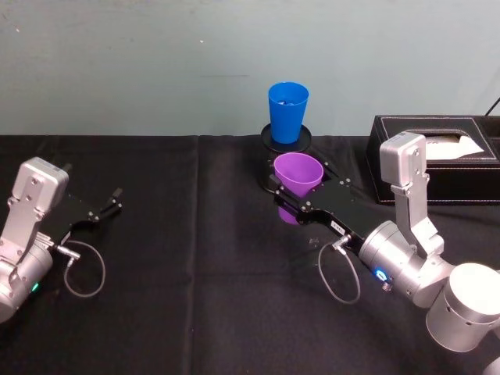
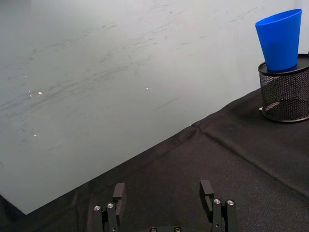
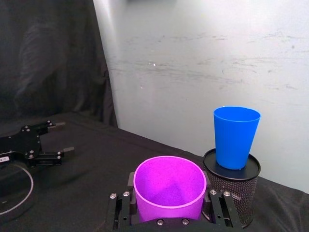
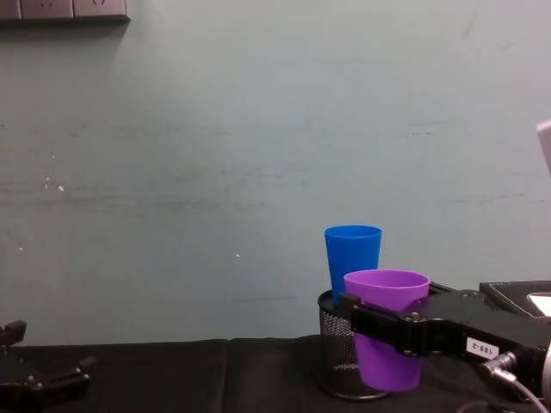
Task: Pick up one cup with a gripper and tap it against the other cup.
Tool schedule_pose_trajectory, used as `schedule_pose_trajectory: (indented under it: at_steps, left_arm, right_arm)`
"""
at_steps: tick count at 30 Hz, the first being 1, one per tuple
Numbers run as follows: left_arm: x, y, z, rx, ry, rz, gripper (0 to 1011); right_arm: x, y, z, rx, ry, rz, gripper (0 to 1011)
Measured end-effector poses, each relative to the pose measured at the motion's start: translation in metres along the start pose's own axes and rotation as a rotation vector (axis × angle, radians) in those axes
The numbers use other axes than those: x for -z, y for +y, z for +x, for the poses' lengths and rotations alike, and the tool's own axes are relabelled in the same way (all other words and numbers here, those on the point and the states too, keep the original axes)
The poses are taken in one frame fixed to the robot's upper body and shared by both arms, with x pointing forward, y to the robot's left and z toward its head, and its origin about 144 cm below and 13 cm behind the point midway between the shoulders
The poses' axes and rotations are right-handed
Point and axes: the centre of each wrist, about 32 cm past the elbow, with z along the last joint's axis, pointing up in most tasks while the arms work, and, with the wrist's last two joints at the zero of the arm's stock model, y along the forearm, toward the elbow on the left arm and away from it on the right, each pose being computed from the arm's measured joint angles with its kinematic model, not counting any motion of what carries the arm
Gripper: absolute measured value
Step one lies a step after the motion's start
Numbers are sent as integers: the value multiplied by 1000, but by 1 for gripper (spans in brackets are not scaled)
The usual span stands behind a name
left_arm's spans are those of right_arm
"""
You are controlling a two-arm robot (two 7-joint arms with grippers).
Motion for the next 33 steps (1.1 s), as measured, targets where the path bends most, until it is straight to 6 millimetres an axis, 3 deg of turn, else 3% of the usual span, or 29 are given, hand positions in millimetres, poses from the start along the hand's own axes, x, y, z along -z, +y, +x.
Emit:
schedule_pose_trajectory:
  at_steps: [22, 33]
  left_arm:
    - [0, 0, 0, 0, 0, 0, 1000]
    - [0, 0, 0, 0, 0, 0, 1000]
  right_arm:
    - [0, 1, 0, 0, 1, 1, 733]
    - [-6, 21, 11, 29, 30, -26, 732]
